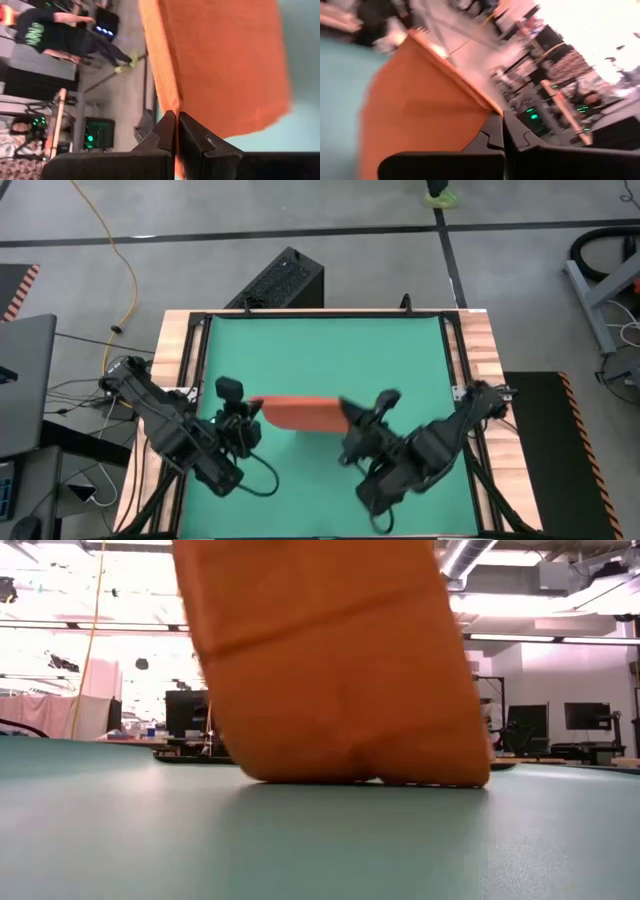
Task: Roll towel into tight, uniform cylinder
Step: Roll the orange towel
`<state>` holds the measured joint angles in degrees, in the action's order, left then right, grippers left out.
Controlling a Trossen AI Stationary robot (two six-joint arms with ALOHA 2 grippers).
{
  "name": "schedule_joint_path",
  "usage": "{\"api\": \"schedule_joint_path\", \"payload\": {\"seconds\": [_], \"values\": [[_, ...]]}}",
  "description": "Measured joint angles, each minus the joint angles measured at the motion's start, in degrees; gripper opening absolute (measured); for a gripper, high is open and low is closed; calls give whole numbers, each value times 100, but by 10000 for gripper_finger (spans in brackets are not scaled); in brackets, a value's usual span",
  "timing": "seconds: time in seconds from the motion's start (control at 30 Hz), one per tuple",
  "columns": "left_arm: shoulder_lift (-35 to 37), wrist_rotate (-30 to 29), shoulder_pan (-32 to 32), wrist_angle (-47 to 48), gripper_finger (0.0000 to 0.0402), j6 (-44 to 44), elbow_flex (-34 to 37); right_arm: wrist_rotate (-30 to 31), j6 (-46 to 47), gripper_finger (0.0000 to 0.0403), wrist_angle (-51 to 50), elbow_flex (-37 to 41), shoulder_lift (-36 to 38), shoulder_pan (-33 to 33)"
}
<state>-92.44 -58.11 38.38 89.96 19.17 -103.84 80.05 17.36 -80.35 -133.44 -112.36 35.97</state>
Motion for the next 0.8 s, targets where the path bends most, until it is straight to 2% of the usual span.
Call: {"api": "schedule_joint_path", "payload": {"seconds": [0.1, 0.17, 0.33, 0.47, 0.63, 0.8], "values": [[7, -235, -223, -6, 0, -370, -449, 468, -700, 1, 389, -5, 278, -148], [22, -421, -426, -4, 0, -643, -736, 517, -1198, 0, 616, -5, 437, -281], [27, -655, -1186, 2, 0, -1232, -1325, -265, -1577, 0, 791, -6, 813, -879], [52, -619, -2032, 7, 0, -1668, -1371, -982, -1792, 0, 698, -9, 870, -1586], [63, -26, -3446, -359, 0, -2896, -1307, -1989, -2518, 0, 829, -5, 860, -2735], [63, 1459, -5130, -1974, 0, -4854, -1304, -2761, -3437, 0, 1514, -5, 860, -4045]]}}
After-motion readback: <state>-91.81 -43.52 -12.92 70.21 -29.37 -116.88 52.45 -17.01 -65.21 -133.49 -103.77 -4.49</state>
